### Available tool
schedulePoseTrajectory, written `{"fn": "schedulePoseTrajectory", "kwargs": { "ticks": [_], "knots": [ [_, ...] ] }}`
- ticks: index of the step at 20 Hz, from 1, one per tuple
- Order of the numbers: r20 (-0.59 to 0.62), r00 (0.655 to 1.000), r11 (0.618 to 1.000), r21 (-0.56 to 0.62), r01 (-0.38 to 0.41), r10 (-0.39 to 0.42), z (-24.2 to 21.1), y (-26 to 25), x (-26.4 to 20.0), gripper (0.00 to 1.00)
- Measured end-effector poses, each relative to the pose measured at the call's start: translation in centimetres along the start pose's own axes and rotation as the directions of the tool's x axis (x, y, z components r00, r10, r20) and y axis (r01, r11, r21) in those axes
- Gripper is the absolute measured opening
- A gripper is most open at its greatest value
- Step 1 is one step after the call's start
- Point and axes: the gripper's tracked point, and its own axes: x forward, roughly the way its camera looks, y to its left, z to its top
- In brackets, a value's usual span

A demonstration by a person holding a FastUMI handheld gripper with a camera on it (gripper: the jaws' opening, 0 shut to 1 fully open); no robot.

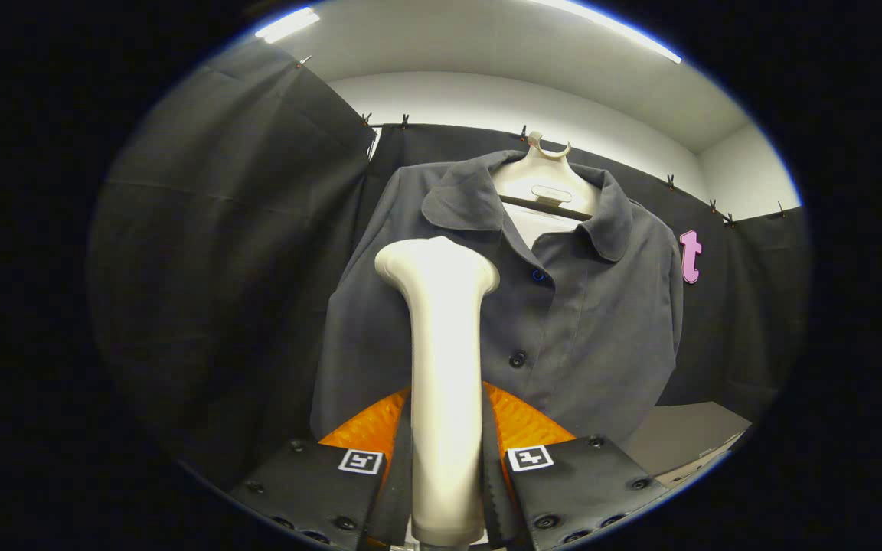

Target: Iron the clothes twice with a garment steamer, once on the left side and once on the right side.

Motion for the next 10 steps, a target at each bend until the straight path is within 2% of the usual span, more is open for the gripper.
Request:
{"fn": "schedulePoseTrajectory", "kwargs": {
  "ticks": [10],
  "knots": [
    [-0.122, 0.990, 0.998, -0.001, -0.065, 0.065, -7.6, 2.0, -2.7, 0.45]
  ]
}}
